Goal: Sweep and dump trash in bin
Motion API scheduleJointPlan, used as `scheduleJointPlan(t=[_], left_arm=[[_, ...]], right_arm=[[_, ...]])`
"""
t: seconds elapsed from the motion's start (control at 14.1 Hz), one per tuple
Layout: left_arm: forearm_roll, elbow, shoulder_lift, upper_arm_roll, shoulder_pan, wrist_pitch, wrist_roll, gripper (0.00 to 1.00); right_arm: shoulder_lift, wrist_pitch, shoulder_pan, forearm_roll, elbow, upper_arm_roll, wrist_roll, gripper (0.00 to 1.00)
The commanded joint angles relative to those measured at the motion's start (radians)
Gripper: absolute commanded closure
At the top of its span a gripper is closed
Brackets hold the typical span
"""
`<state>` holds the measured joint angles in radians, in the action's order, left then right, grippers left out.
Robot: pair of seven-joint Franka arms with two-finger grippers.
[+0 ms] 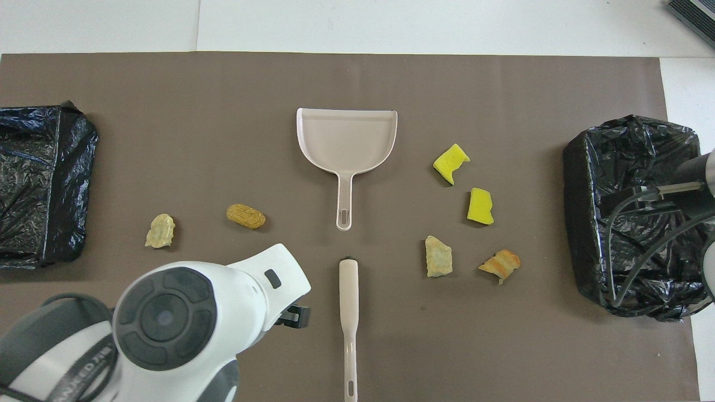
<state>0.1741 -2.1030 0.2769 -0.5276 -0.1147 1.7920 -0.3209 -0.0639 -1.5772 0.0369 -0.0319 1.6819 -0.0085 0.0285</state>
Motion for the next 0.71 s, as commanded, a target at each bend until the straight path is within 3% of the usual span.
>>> scheduleJointPlan(t=[0.0,0.35,0.64], left_arm=[[0.044,-0.104,0.039,-0.073,0.006,0.102,-0.062,0.00],[0.045,-0.221,-0.036,-0.262,0.004,0.340,-0.228,0.00],[0.045,-0.230,-0.151,-0.325,0.004,0.424,-0.274,0.00]], right_arm=[[0.030,-0.049,0.026,0.036,0.013,0.002,-0.027,0.00],[0.130,-0.204,0.126,0.101,-0.005,0.002,-0.192,0.00],[0.222,-0.256,0.193,0.116,-0.038,0.002,-0.277,0.00]])
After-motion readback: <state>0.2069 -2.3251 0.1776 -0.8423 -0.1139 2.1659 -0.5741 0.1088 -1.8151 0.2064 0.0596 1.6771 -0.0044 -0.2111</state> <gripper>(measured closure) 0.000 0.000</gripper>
